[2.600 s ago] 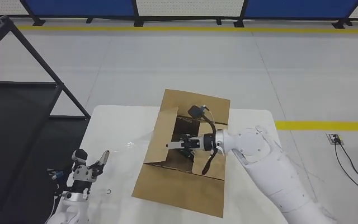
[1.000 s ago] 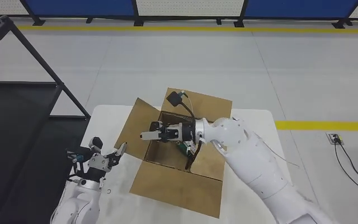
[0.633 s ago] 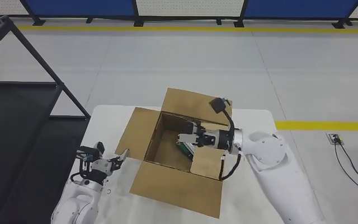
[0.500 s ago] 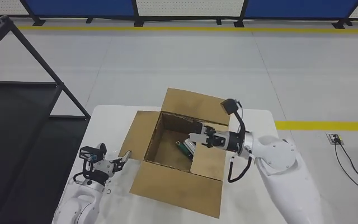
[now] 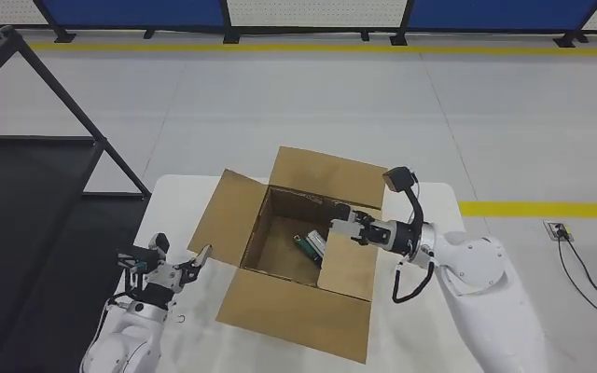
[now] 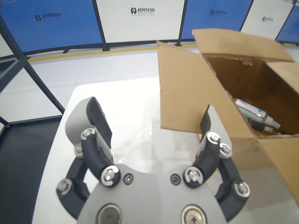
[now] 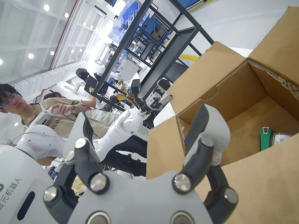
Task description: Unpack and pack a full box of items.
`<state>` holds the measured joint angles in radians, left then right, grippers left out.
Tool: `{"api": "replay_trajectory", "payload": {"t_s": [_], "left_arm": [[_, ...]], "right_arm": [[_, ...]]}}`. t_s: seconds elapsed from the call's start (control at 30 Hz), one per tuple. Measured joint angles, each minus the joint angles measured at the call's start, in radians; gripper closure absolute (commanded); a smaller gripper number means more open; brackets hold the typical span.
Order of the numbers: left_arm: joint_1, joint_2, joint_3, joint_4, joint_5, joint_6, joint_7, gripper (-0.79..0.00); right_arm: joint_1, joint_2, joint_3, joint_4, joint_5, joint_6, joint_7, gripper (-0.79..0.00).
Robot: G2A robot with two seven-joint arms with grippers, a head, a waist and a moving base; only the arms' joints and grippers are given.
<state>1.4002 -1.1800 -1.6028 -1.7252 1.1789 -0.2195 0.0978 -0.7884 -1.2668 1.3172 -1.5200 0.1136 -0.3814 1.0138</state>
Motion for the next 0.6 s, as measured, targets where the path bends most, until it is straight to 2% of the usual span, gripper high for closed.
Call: {"api": "replay_trajectory", "payload": {"t_s": [0.13, 0.4, 0.53, 0.6], "left_arm": [[0.041, 0.002, -0.025, -0.077, -0.004, -0.006, 0.013, -0.785], [0.093, 0.0, -0.01, -0.201, 0.035, -0.005, 0.053, -0.785], [0.147, 0.0, -0.011, -0.316, 0.041, -0.035, 0.095, -0.785], [0.166, 0.002, -0.016, -0.371, 0.026, -0.074, 0.078, -0.785]], "right_arm": [[-0.005, 0.005, 0.001, 0.002, 0.008, -0.006, 0.001, -0.785], [-0.012, 0.015, 0.005, 0.01, 0.018, -0.013, -0.003, -0.785], [-0.031, 0.025, 0.032, 0.0, 0.017, -0.02, 0.002, -0.785], [-0.045, 0.032, 0.055, -0.006, 0.016, -0.026, 0.007, -0.785]]}}
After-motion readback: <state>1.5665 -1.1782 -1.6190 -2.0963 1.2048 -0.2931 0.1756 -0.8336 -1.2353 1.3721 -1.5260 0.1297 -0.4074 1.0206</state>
